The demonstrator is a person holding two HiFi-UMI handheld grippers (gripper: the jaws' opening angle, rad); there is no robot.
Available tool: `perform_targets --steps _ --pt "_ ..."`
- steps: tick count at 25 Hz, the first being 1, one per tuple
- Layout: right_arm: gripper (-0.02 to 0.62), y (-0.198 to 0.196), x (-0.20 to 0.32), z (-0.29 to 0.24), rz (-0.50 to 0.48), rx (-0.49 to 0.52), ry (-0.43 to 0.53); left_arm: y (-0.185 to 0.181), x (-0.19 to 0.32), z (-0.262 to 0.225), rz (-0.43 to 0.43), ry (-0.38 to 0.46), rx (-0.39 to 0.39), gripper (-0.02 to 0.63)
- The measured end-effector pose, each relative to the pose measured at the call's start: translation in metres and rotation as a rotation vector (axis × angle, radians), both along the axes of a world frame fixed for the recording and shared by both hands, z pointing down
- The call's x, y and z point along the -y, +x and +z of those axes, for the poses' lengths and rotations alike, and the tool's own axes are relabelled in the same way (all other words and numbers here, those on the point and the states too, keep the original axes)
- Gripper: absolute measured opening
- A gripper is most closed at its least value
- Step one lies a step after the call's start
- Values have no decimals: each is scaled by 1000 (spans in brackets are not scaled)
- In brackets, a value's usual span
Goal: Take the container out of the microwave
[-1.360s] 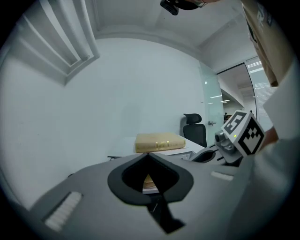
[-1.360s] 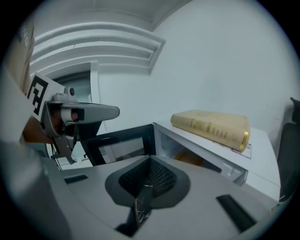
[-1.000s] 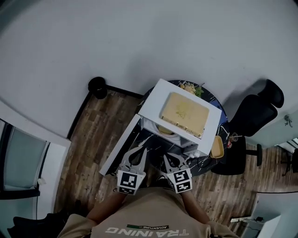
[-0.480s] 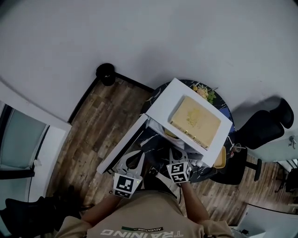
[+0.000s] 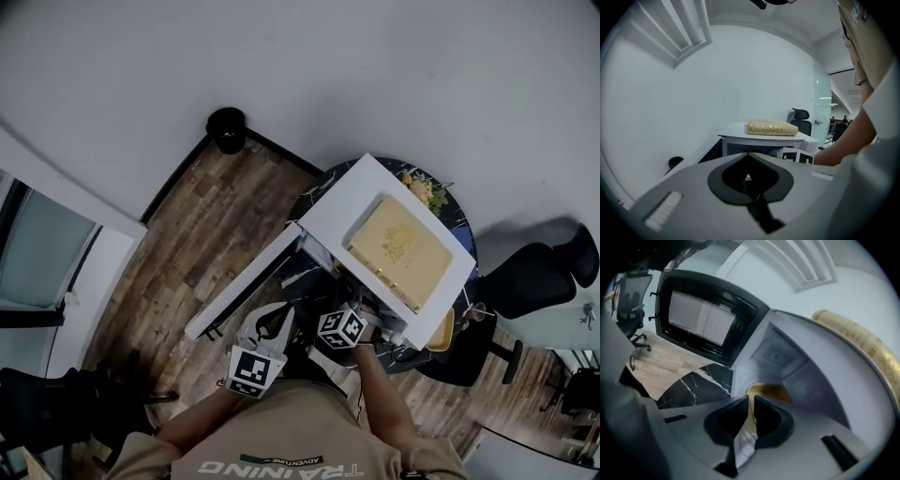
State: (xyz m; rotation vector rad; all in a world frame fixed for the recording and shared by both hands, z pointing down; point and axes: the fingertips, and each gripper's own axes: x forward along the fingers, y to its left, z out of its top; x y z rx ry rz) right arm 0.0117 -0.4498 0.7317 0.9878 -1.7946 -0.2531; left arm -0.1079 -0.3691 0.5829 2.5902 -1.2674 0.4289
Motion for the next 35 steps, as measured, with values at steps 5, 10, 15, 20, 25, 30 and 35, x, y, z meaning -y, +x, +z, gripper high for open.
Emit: perform_targets --steps 5,10,15,20,25,30,35 --pt "8 0 11 13 -30 -41 -58 -7 7 -1 -37 3 4 5" --pt "9 1 15 24 -73 -81 -141 -9 10 -2 -50 7 -2 5" --pt "9 8 18 40 -44 -68 -238 -10 11 1 -61 0 -3 5" --pt "9 9 15 43 -65 -98 -236 -9 8 -2 -54 6 1 5" --pt "9 0 -2 38 -93 -58 -272 -9 2 -3 -44 10 9 5" --pt "9 -14 -26 23 -112 12 -306 -7 -1 -7 -26 20 12 5" --pt "9 -36 -57 7 -149 100 -352 -7 -6 -16 -6 40 8 5"
